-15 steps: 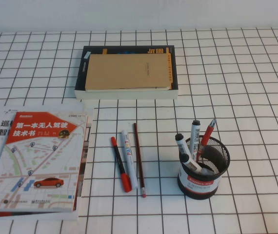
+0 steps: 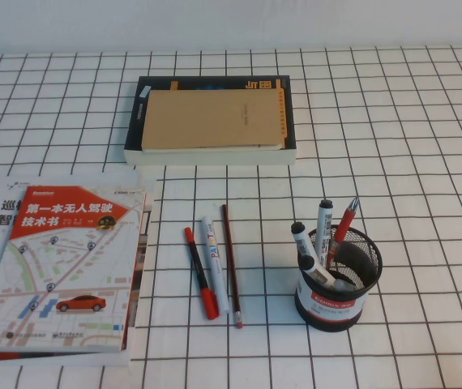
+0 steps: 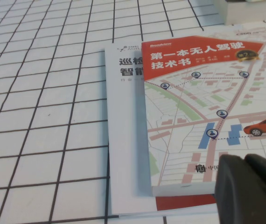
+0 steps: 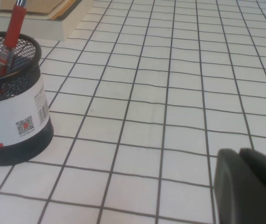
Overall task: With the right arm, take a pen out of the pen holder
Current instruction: 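Take a marker out of the pen holder and lay it on the table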
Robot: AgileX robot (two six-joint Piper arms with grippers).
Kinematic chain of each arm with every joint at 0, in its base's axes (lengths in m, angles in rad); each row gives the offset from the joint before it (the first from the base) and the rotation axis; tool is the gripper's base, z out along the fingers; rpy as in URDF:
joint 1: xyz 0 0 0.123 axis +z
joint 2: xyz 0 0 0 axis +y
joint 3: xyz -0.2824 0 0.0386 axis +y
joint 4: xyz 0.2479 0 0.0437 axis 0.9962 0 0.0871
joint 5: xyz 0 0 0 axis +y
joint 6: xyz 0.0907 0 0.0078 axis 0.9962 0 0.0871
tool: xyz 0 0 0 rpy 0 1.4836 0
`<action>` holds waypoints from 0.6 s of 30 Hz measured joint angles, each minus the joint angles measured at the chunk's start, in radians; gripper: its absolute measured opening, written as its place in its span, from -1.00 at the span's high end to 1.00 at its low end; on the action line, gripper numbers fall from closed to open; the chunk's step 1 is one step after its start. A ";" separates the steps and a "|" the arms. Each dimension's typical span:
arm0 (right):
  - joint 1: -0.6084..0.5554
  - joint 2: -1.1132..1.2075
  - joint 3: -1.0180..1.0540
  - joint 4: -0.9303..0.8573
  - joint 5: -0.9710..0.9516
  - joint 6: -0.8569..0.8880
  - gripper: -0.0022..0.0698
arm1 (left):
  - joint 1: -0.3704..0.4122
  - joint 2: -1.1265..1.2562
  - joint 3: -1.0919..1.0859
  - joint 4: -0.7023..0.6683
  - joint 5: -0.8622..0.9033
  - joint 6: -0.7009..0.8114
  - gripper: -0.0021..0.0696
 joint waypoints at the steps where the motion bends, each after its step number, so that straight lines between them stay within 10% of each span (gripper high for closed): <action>1: 0.000 0.000 0.000 0.000 0.000 0.000 0.98 | 0.000 0.000 0.000 0.000 0.000 0.000 0.95; 18: 0.000 0.000 0.000 0.168 -0.049 0.000 0.98 | 0.000 0.000 0.000 0.000 0.000 0.000 0.95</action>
